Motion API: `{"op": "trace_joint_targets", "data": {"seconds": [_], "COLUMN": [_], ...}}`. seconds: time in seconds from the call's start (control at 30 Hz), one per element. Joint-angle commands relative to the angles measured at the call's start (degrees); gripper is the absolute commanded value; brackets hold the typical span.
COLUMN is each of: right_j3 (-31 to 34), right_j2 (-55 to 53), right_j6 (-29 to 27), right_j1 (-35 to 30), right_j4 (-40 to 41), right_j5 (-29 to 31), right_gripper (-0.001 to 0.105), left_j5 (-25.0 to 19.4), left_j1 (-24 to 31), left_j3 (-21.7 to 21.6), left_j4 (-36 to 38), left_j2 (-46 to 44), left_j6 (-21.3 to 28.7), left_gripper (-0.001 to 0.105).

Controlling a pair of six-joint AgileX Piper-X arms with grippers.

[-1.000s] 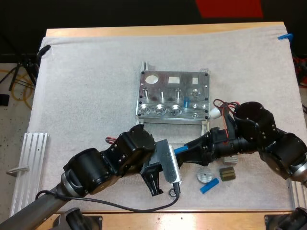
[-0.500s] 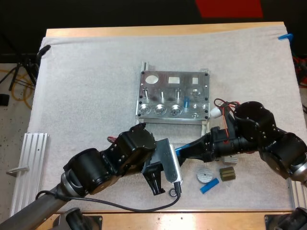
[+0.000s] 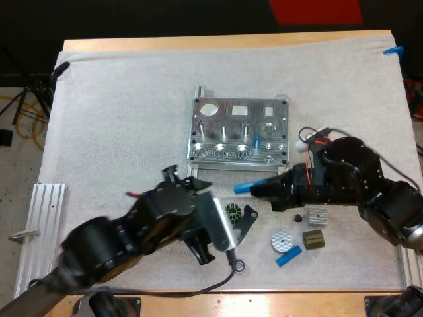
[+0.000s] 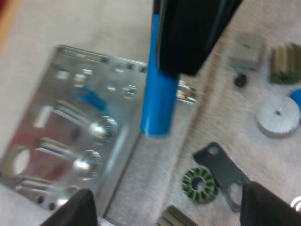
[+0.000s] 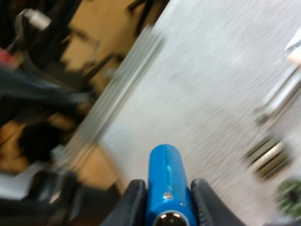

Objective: Load cells from left to right

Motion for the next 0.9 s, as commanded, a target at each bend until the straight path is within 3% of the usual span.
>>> {"op": "trace_joint_targets", "data": {"seconds": [0.0, 0.17, 0.53, 0.73, 0.87], "right_j3": [-1.7, -5.4, -19.5, -27.4, -30.7], "right_j2": [0.0, 2.0, 17.6, 27.1, 31.9], "right_j6": [-1.7, -3.9, -14.1, -19.1, -21.3], "right_j1": [0.0, 0.0, 0.0, -0.2, -0.2], "right_j4": [-0.1, 2.8, 17.7, 23.7, 26.6], "right_j5": [3.2, 11.8, 29.3, 36.4, 37.2], "right_gripper": [0.0, 0.0, 0.0, 0.0, 0.0], "left_j5": [-2.2, -4.3, -7.1, -7.4, -9.7], "left_j1": [-0.3, -0.3, -0.3, -0.3, -0.3], "left_j3": [-0.5, 0.3, 8.7, 11.7, 12.7], "left_j4": [-0.1, -0.1, -0.2, -0.6, -0.6], "left_j2": [-1.9, -6.8, -14.7, -15.3, -15.3], "left_j6": [-1.9, -7.5, -20.6, -24.0, -24.2], "left_gripper": [0.064, 0.064, 0.064, 0.064, 0.064]}}
